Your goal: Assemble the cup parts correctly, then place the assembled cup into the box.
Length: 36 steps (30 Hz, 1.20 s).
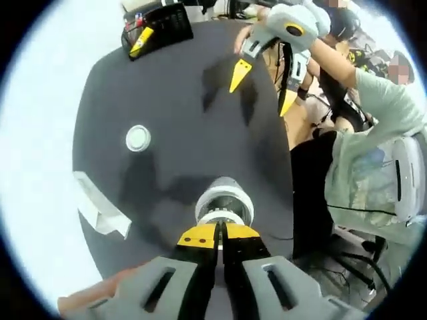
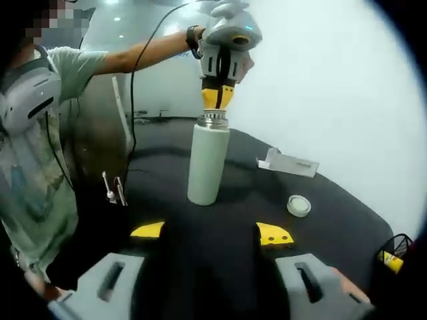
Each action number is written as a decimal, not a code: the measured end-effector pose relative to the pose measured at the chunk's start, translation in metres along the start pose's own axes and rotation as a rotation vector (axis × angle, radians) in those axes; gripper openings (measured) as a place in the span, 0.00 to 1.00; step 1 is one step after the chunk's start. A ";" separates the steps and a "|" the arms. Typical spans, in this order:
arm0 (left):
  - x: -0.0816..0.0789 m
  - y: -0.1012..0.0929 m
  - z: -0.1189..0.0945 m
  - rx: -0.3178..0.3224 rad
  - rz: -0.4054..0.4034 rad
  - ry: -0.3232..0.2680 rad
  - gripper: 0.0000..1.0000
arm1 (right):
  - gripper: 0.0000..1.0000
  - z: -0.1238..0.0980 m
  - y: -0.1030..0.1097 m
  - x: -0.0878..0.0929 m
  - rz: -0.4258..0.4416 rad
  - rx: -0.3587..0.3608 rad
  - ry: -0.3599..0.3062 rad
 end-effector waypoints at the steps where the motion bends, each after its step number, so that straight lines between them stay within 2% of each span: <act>1: -0.001 -0.001 0.002 0.006 0.005 0.007 0.00 | 0.49 0.000 0.000 0.000 0.001 0.000 0.001; 12: -0.010 -0.005 0.013 0.005 0.033 0.038 0.00 | 0.48 0.001 0.000 -0.001 -0.003 0.002 -0.002; 21: -0.009 -0.007 0.023 0.015 0.048 0.076 0.00 | 0.48 0.002 0.002 0.003 -0.001 0.002 0.009; 22: -0.009 -0.007 0.022 0.011 0.049 0.058 0.00 | 0.48 0.002 0.002 0.004 -0.002 0.002 0.011; 36: -0.010 -0.008 0.024 0.003 0.057 0.062 0.01 | 0.48 0.004 0.002 0.004 -0.008 0.005 0.020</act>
Point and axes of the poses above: the point that each gripper's makers call its tool centre point, and the gripper's own axes: z roughly forward along the fingers, y roughly to its left, x roughly out of its underside, the point moved 6 cm from there along -z, roughly backward along the fingers, and after that the axes turned 13 degrees about y, right-handed, at the moved point
